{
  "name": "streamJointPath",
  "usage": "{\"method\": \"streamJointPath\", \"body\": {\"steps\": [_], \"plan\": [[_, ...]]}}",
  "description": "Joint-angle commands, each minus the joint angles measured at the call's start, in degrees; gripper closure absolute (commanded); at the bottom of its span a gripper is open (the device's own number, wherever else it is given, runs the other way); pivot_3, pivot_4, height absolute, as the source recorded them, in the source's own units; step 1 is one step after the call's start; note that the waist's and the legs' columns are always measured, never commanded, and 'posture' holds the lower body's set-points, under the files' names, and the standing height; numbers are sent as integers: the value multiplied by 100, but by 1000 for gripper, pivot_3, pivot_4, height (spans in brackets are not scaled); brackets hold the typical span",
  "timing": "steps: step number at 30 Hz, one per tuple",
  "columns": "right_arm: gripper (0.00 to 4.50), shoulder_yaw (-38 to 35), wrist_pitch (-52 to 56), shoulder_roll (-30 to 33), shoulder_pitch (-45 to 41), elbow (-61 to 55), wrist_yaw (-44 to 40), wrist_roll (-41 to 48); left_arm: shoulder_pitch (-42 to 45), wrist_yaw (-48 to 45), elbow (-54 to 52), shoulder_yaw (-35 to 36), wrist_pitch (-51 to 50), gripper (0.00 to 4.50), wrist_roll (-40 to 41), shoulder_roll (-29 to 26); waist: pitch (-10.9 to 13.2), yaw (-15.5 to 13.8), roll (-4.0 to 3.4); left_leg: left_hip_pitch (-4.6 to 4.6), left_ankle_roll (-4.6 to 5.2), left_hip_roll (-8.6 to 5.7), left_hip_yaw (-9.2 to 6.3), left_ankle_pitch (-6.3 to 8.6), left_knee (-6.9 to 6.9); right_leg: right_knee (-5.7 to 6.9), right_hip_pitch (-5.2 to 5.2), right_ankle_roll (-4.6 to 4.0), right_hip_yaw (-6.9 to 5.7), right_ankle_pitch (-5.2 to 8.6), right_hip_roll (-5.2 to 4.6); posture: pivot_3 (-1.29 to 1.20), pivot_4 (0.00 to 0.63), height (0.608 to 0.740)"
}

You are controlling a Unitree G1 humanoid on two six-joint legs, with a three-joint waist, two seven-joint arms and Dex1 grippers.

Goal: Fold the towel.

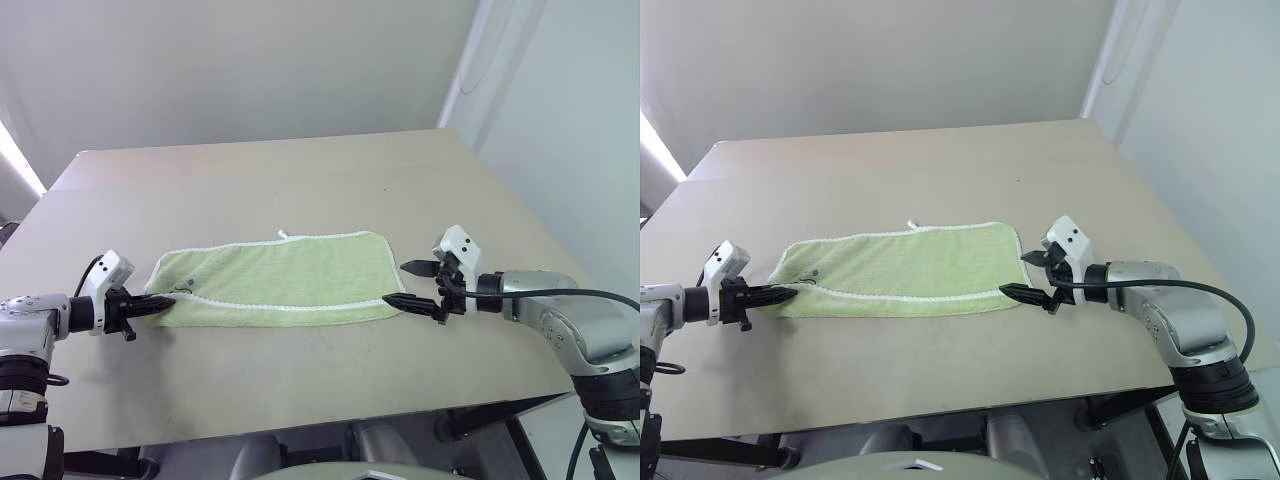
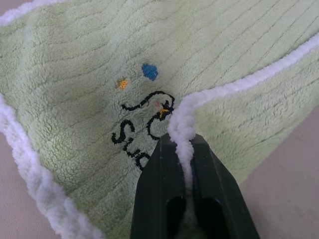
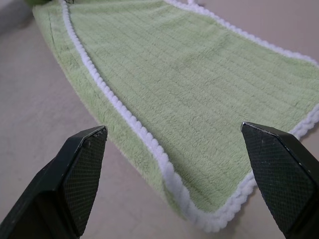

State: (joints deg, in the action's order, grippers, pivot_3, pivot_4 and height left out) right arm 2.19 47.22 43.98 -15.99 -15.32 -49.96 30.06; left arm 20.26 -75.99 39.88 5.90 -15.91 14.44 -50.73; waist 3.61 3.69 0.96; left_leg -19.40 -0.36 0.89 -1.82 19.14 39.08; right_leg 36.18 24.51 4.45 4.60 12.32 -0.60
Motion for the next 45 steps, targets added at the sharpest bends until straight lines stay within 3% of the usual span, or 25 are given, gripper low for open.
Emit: {"method": "streamJointPath", "body": {"steps": [1,11,14,23,24,30,35,40,45], "plan": [[0,129,8,106,-96,66,-159,-72,5,66,-208,123,54,4471,18,-102,0,-2,0,1,0,0,0,0,0,0,0,0,0,0,0,0,0,712],[0,544,-421,0,-100,583,-310,-585,-78,232,-290,150,80,4471,37,-73,0,-1,0,0,0,0,0,0,0,0,0,0,0,0,0,0,0,712],[915,583,-519,-12,-97,657,-352,-677,-112,259,-327,168,76,4500,52,-80,0,3,0,0,0,0,0,0,1,0,0,0,0,0,0,0,0,712],[4317,553,-820,-62,12,757,-461,-852,-140,337,-275,227,85,4500,78,-80,0,3,1,0,0,0,-1,0,1,0,0,0,0,0,1,0,0,712],[4455,530,-828,-45,18,736,-497,-834,-132,347,-264,230,94,4500,77,-80,0,4,0,0,0,0,-1,0,1,0,0,0,0,0,1,0,0,712],[4455,43,-731,-323,-377,742,-419,-420,231,533,-212,415,-3,4500,270,80,0,1,1,0,0,0,-1,0,2,1,0,0,0,0,1,0,0,712],[4455,-683,-894,-989,-1656,1535,404,-302,1721,1570,695,810,333,4500,328,540,1,-43,6,2,-11,-3,-6,-8,15,6,-6,3,-2,-23,4,0,0,712],[4455,-779,-1871,-1241,-3047,3181,1030,-956,3627,2790,2212,992,1174,4500,145,943,-1,-74,9,-1,-18,-6,-8,-12,10,-6,-10,18,-1,-38,2,0,0,712],[4455,-858,-3218,-1306,-4295,5329,1679,-1593,4787,4008,3170,981,1961,4500,-193,1188,0,-33,6,-10,-17,-11,-1,-11,-11,-11,3,21,4,-42,-4,0,0,712]]}}
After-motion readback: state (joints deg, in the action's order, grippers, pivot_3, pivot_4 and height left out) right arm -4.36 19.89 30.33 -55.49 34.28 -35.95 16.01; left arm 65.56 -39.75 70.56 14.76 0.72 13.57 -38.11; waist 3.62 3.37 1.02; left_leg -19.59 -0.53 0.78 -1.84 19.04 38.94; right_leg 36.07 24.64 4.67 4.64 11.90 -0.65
